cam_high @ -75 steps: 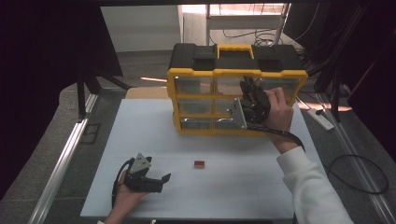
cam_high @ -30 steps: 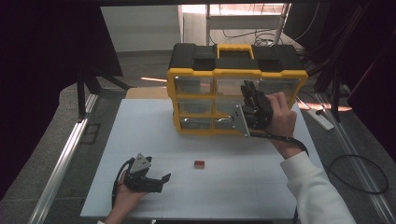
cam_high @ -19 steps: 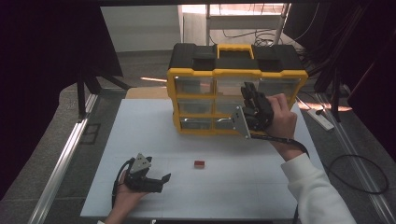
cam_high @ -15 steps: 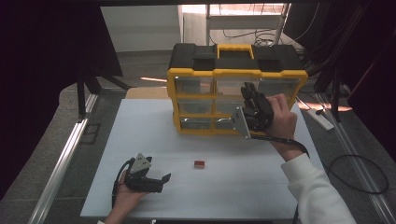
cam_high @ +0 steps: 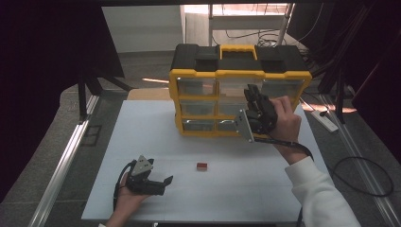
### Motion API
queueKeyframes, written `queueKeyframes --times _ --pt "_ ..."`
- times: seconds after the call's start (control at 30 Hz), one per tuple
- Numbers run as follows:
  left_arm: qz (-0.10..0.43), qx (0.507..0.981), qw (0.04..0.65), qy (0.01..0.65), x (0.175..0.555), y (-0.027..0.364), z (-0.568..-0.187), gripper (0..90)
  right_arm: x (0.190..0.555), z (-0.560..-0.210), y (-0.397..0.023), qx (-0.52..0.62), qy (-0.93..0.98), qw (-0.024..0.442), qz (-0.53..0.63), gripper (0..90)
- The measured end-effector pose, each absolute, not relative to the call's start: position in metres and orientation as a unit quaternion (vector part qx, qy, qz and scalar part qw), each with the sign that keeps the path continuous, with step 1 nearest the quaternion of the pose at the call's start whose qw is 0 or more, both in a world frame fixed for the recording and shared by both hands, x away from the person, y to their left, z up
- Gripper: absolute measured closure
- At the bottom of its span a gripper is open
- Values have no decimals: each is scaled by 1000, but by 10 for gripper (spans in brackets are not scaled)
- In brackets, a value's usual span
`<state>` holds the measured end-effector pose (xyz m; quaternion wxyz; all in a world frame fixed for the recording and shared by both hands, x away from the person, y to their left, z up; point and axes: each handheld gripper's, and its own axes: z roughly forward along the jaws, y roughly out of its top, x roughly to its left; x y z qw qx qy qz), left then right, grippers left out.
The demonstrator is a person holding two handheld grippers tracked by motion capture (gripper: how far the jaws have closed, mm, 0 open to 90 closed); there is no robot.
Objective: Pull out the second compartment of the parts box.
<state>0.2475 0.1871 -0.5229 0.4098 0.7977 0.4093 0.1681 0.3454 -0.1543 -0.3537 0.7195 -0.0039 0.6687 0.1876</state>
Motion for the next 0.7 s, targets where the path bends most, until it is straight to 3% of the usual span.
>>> queueKeyframes --times 0.7 --pt "168 798 409 409 247 187 -523 22 338 -354 -156 -9 669 719 189 737"
